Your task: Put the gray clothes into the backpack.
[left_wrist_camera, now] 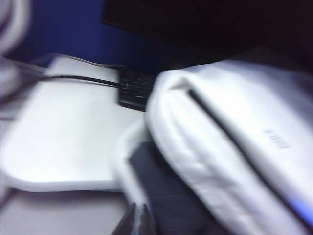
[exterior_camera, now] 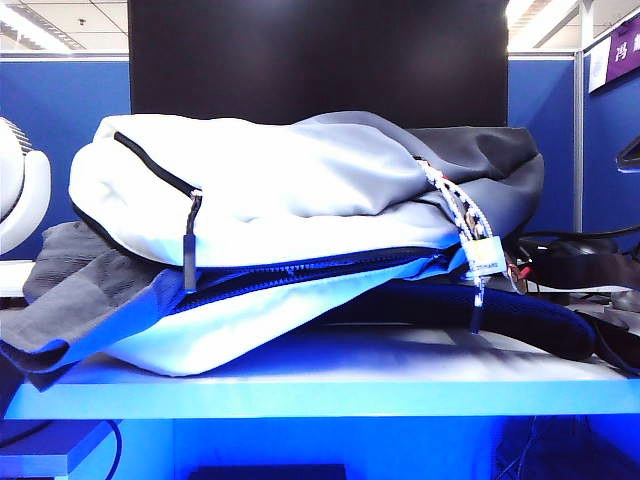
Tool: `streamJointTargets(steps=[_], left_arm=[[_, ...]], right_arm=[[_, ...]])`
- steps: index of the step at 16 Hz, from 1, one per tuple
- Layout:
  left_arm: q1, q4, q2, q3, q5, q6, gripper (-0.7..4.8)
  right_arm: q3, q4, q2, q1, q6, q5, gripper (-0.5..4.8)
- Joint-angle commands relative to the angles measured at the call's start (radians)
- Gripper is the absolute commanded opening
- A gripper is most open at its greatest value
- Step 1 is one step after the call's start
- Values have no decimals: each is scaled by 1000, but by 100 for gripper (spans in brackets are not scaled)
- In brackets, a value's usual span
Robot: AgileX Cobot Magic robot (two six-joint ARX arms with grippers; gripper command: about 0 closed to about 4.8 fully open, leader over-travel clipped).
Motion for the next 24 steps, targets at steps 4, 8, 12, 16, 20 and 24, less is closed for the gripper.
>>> streamJointTargets(steps=[4, 8, 12, 16, 20, 24], left_arm=[[92, 75, -3, -62, -78, 137, -3], [92, 97, -3, -109, -74, 103, -3], [92, 113, -3, -146, -74, 105, -3], [92, 124, -3, -152, -75, 110, -3], [90, 131, -3, -152, -72, 124, -3], [90, 130, -3, -152, -71, 173, -3]], right_arm=[[5, 10, 0, 0, 2, 2, -5], [5, 10, 0, 0, 2, 2, -5], [5, 10, 0, 0, 2, 2, -5], [5, 10, 0, 0, 2, 2, -5], [5, 10, 0, 0, 2, 2, -5], [5, 10, 0, 0, 2, 2, -5]])
